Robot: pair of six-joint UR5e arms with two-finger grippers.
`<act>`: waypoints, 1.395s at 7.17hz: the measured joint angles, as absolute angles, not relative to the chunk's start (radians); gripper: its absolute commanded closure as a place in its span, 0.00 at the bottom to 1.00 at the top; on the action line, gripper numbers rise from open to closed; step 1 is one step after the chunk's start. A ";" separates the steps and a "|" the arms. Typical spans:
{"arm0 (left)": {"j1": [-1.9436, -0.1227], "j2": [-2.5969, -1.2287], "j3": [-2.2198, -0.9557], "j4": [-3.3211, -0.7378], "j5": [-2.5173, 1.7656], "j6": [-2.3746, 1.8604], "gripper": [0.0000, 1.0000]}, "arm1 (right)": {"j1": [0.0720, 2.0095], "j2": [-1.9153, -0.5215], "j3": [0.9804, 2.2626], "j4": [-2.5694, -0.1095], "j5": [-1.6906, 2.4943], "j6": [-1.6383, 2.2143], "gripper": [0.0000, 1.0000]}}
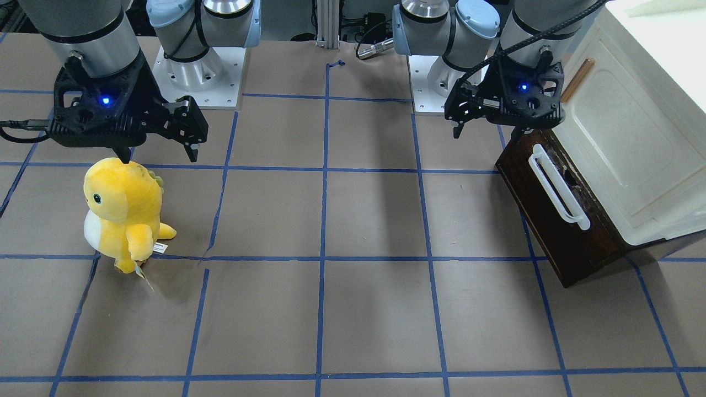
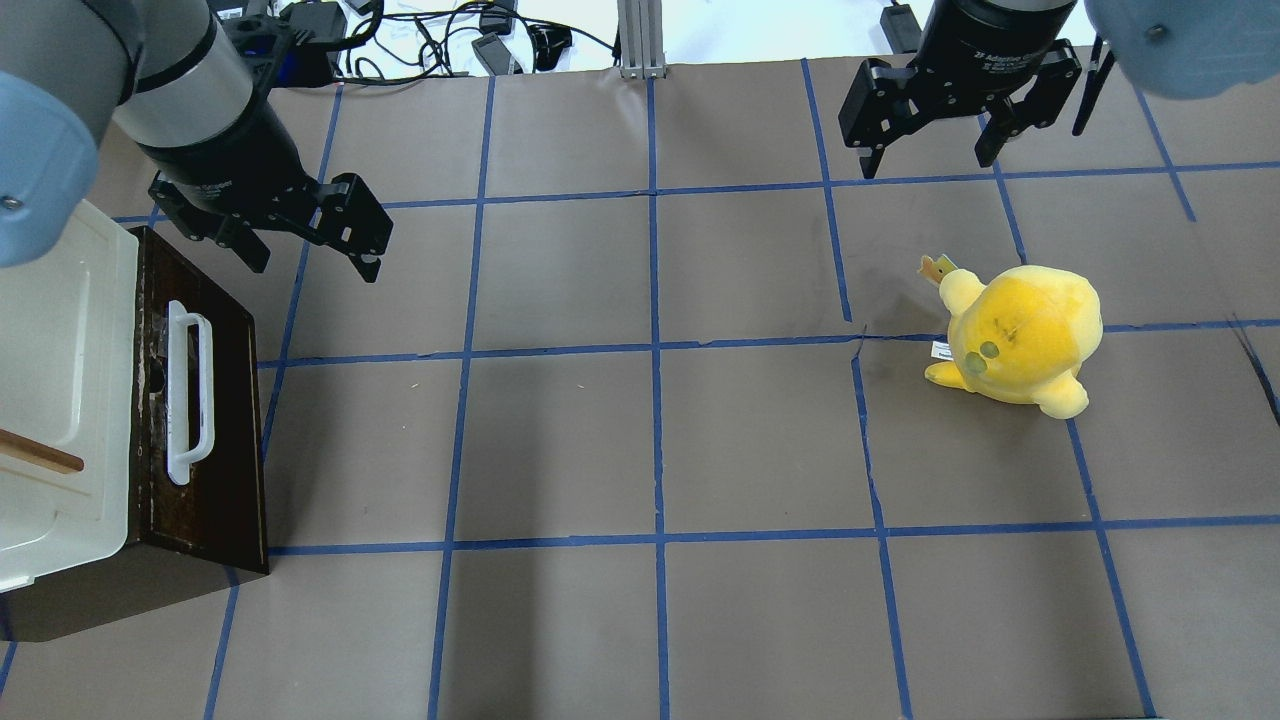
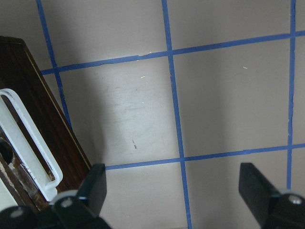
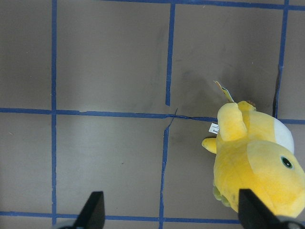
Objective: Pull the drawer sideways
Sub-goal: 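Move the left gripper toward the white handle of the wooden drawer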
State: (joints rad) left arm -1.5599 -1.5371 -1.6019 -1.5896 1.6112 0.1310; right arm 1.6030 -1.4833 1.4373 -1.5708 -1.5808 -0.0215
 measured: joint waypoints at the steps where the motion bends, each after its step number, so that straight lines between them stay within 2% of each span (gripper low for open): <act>1: -1.560 -1.536 -1.608 -1.583 1.611 0.129 0.00 | 1.603 -1.483 1.437 -1.571 -1.581 -0.021 0.00; 10: -1.558 -1.544 -1.598 -1.590 1.551 0.138 0.00 | 1.603 -1.483 1.437 -1.571 -1.580 -0.022 0.00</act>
State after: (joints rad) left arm -1.5584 -1.5445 -1.5982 -1.5905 1.5505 0.1384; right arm 1.6030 -1.4834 1.4374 -1.5708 -1.5800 -0.0218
